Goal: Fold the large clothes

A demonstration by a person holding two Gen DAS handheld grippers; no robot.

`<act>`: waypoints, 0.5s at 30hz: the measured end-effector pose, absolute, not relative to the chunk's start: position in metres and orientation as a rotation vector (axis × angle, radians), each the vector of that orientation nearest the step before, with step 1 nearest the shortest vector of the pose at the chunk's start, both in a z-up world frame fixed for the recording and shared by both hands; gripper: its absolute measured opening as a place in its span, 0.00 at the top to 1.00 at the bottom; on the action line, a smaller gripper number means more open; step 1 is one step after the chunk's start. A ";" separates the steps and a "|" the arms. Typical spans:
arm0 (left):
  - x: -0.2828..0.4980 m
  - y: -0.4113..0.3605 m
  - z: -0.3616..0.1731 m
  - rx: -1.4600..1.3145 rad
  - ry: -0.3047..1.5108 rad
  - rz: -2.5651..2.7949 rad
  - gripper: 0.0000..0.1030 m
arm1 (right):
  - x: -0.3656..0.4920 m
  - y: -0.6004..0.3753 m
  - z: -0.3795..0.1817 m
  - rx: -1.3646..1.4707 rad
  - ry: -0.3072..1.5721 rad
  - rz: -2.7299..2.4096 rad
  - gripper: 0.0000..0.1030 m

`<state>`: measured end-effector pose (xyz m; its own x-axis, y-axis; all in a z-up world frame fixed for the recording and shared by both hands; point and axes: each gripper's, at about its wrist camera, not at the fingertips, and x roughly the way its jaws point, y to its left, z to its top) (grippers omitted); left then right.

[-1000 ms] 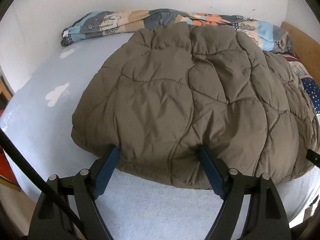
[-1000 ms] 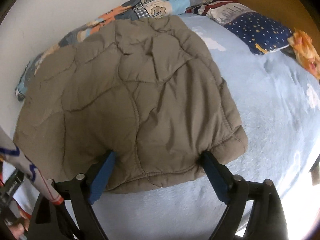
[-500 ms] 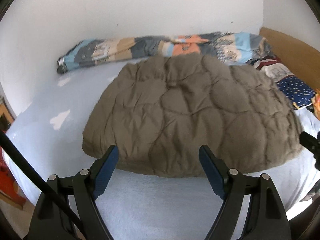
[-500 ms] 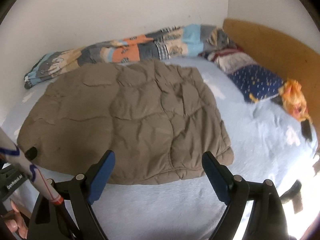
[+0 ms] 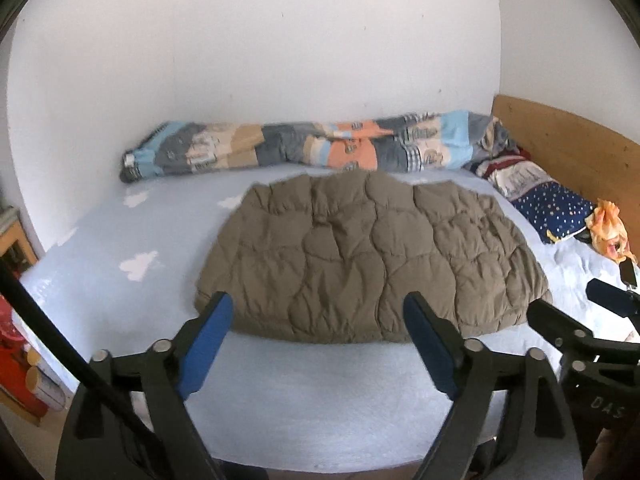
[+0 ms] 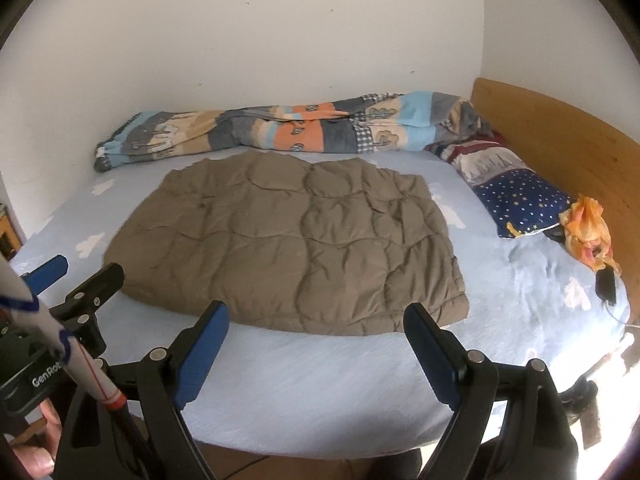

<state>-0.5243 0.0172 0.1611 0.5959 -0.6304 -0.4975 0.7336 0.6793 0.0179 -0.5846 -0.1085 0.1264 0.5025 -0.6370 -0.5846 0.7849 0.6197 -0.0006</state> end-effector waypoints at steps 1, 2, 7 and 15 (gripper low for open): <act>-0.527 0.020 0.164 0.231 0.468 -0.792 0.14 | -0.585 -0.106 0.129 0.281 0.574 -0.866 0.11; -0.530 0.023 0.168 0.232 0.444 -0.786 0.13 | -0.585 -0.104 0.131 0.280 0.568 -0.859 0.11; -0.534 0.025 0.180 0.280 0.407 -0.773 0.06 | -0.581 -0.101 0.135 0.267 0.560 -0.848 0.10; -0.530 0.030 0.192 0.242 0.372 -0.791 0.04 | -0.579 -0.108 0.132 0.284 0.576 -0.855 0.10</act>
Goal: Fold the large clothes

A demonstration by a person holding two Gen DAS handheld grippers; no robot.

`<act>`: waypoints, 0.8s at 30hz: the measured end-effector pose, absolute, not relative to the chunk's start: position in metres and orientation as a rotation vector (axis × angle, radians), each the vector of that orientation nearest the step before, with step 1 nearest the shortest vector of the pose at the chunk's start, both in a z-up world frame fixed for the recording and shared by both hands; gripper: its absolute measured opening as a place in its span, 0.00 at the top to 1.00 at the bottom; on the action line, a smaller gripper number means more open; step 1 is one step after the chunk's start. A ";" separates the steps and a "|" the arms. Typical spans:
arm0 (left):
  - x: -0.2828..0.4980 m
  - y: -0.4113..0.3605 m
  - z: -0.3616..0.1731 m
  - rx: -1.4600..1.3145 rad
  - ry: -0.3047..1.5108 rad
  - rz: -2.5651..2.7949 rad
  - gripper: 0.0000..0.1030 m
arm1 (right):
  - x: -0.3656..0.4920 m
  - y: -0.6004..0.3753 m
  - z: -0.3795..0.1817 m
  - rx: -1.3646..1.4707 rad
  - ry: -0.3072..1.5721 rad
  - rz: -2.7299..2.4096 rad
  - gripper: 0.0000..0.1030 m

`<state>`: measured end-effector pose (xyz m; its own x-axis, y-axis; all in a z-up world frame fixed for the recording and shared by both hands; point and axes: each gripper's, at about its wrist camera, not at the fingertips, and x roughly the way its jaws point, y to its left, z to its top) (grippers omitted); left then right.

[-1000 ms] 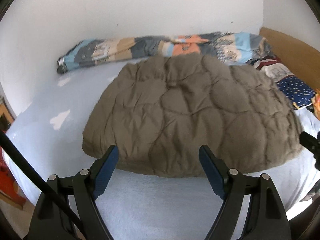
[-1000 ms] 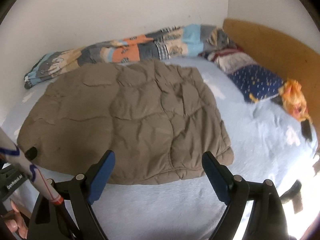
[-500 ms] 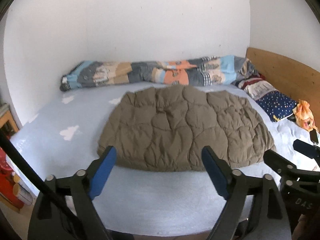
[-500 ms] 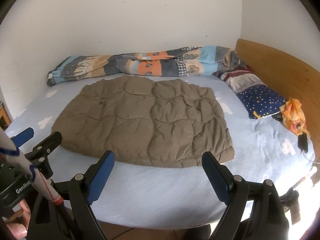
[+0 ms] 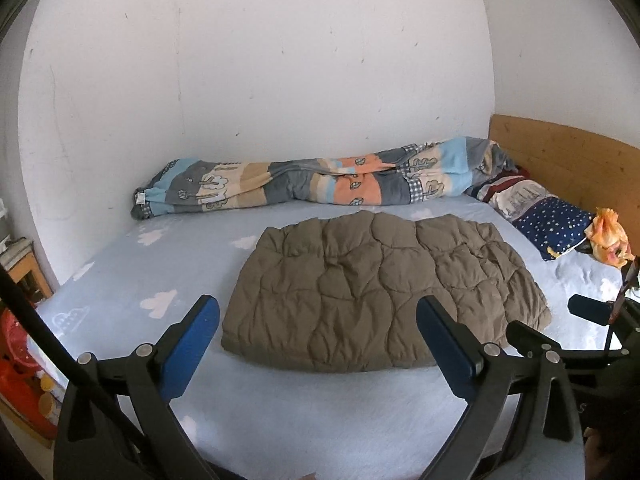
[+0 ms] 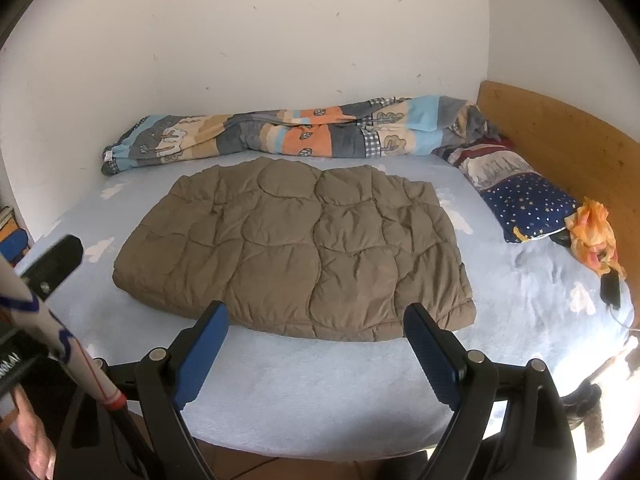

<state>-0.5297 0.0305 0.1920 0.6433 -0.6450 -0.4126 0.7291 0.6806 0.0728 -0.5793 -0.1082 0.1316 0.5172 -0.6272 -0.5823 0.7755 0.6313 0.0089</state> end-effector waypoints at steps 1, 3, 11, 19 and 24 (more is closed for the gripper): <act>-0.529 0.028 0.193 0.259 0.373 -0.777 0.04 | -0.579 -0.109 0.131 0.284 0.578 -0.857 0.10; -0.529 0.026 0.192 0.271 0.369 -0.772 0.04 | -0.578 -0.111 0.131 0.282 0.583 -0.865 0.10; -0.517 0.026 0.185 0.278 0.394 -0.710 0.04 | -0.574 -0.114 0.127 0.286 0.597 -0.875 0.10; -0.506 0.024 0.173 0.309 0.439 -0.646 0.04 | -0.568 -0.115 0.121 0.265 0.621 -0.868 0.10; -0.502 0.023 0.168 0.321 0.454 -0.634 0.04 | -0.566 -0.116 0.119 0.256 0.630 -0.869 0.10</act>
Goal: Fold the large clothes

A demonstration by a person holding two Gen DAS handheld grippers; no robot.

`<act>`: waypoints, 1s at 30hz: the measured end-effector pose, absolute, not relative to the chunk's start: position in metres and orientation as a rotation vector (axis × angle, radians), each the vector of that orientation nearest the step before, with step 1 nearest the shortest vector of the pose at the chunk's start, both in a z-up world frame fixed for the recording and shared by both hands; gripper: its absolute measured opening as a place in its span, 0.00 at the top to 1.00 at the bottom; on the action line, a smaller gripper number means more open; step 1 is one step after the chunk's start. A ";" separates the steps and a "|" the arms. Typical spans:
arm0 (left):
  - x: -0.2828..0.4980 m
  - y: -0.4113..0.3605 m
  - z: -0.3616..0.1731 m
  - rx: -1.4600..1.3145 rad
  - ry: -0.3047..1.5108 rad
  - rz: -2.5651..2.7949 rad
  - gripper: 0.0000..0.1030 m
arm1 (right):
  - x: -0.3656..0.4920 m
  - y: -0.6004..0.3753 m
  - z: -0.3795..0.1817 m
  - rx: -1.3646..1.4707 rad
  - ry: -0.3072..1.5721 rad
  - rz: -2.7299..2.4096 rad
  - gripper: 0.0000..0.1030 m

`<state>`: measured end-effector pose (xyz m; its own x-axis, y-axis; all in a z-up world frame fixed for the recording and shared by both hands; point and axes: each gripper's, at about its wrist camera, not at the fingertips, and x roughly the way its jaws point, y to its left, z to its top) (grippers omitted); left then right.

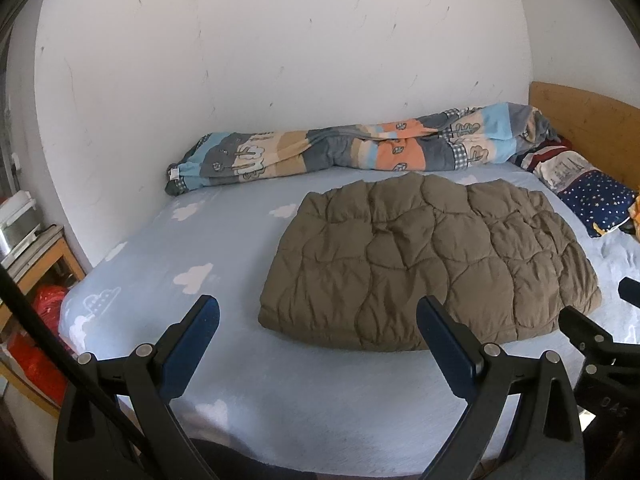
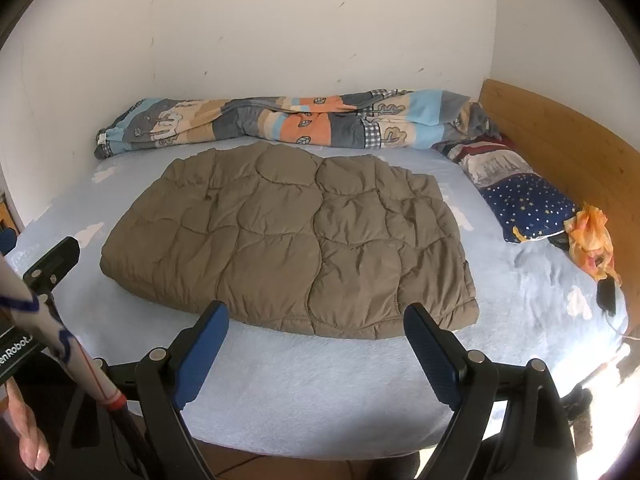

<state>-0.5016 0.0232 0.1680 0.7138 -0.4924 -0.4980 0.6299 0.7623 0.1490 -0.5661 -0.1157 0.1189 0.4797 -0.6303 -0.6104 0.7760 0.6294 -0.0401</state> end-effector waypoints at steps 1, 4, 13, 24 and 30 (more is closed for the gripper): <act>-0.501 0.023 0.168 0.322 0.455 -0.632 0.04 | -0.566 -0.115 0.119 0.252 0.631 -0.871 0.10; -0.502 0.022 0.166 0.329 0.453 -0.631 0.04 | -0.565 -0.114 0.119 0.241 0.631 -0.875 0.10; -0.505 0.018 0.163 0.355 0.467 -0.646 0.04 | -0.564 -0.110 0.119 0.227 0.631 -0.874 0.10; -0.504 0.018 0.159 0.360 0.489 -0.647 0.04 | -0.565 -0.106 0.118 0.213 0.633 -0.865 0.10; -0.502 0.018 0.158 0.360 0.490 -0.645 0.04 | -0.564 -0.107 0.118 0.212 0.636 -0.863 0.10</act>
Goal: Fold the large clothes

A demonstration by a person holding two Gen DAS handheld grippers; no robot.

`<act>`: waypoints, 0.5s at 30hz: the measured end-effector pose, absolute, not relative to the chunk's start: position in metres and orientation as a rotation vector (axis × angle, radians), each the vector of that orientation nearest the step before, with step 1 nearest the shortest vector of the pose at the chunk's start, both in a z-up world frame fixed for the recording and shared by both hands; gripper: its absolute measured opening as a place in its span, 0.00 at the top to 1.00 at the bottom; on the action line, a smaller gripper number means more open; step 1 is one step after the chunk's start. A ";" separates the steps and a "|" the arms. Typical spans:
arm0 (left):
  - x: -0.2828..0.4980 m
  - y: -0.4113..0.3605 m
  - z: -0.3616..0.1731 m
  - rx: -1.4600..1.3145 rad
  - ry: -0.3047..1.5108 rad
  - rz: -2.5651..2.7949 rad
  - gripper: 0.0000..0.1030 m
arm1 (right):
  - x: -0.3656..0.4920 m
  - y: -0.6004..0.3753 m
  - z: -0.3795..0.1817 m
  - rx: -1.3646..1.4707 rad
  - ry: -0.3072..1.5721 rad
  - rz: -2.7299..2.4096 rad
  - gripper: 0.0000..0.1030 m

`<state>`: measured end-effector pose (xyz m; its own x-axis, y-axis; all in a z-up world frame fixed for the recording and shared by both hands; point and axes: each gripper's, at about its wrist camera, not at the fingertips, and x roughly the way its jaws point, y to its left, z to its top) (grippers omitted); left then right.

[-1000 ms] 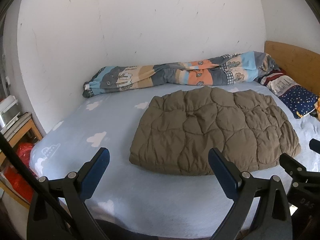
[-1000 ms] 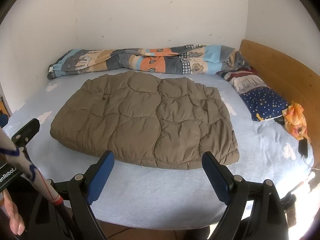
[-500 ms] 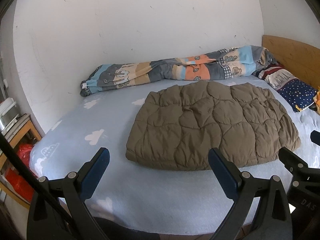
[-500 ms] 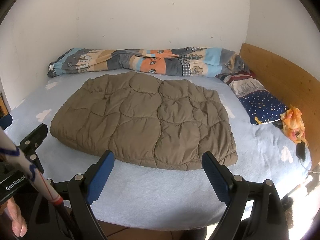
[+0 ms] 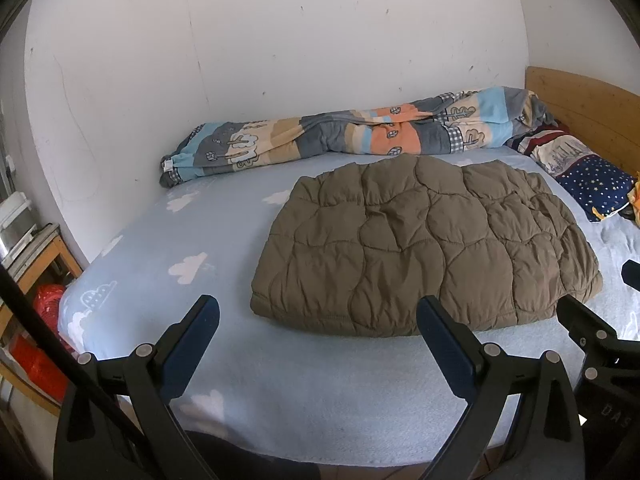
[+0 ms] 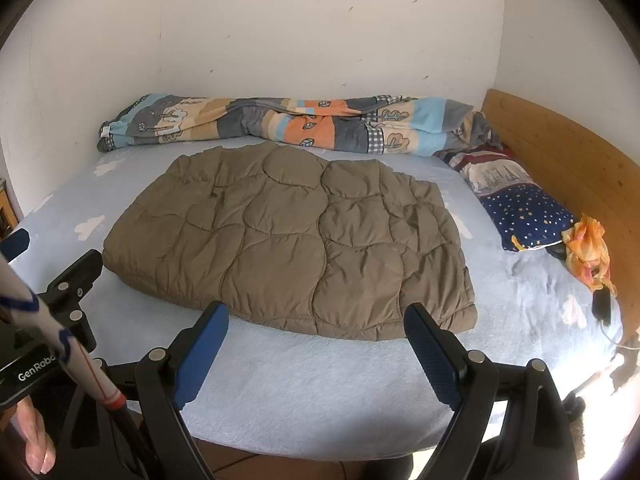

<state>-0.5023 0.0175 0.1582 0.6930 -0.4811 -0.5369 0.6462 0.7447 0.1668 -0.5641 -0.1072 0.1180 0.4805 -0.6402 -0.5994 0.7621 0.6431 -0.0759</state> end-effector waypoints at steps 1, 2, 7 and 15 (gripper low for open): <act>-0.502 0.018 0.158 0.360 0.490 -0.644 0.04 | -0.564 -0.107 0.118 0.213 0.637 -0.862 0.10; -0.502 0.018 0.158 0.359 0.491 -0.644 0.04 | -0.564 -0.107 0.118 0.212 0.637 -0.863 0.10; -0.501 0.017 0.155 0.360 0.498 -0.642 0.04 | -0.562 -0.107 0.117 0.210 0.643 -0.858 0.10; -0.500 0.016 0.152 0.362 0.503 -0.639 0.04 | -0.562 -0.106 0.115 0.209 0.645 -0.858 0.10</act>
